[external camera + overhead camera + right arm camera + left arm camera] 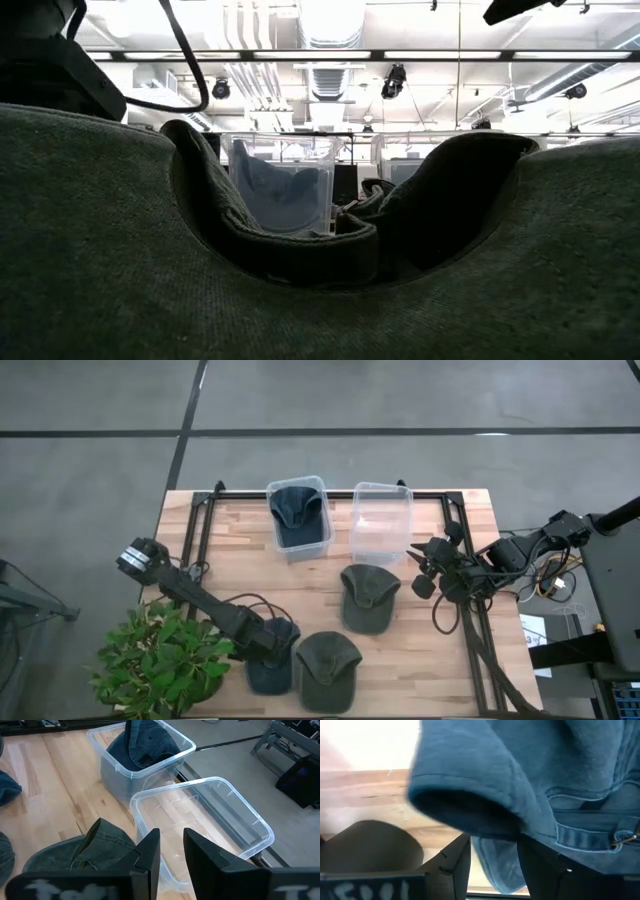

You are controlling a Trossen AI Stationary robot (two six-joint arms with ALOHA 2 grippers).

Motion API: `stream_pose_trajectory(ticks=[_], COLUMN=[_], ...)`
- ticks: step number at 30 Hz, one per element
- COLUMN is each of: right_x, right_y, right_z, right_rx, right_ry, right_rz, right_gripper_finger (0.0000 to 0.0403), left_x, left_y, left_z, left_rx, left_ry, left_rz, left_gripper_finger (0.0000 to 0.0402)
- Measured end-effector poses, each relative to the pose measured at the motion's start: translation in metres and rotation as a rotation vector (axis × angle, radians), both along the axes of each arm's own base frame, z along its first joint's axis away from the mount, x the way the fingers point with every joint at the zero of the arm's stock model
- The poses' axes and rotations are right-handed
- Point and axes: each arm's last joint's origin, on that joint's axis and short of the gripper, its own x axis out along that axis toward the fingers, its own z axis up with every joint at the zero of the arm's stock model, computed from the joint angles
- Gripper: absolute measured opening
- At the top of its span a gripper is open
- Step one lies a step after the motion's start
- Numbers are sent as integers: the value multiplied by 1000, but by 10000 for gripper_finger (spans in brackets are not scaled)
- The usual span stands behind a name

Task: Pick & Place hat
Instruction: Put the blue cap into the left transparent bin

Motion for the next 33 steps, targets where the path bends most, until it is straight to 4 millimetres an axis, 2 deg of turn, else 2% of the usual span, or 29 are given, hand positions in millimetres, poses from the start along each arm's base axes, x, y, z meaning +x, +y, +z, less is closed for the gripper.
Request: stream_pose_trajectory(ticks=[9, 12, 19, 26, 33], right_x=[0, 0, 0, 0, 0], right_y=[0, 0, 0, 0, 0], right_z=[0, 0, 0, 0, 0], right_rx=[-4, -8, -10, -19, -25], right_ry=[5, 8, 12, 19, 25], right_rz=[2, 5, 6, 13, 18], right_gripper_finger=[81, 77, 83, 84, 78], left_x=[2, 2, 3, -1, -19], left_y=[-1, -1, 0, 3, 20], left_z=[-5, -4, -1, 3, 29], left_rx=[4, 5, 27, 64, 238], left_ry=[-6, -7, -46, -46, -76], left_rz=[-24, -23, -25, -11, 94], left_gripper_finger=[142, 113, 12, 7, 7])
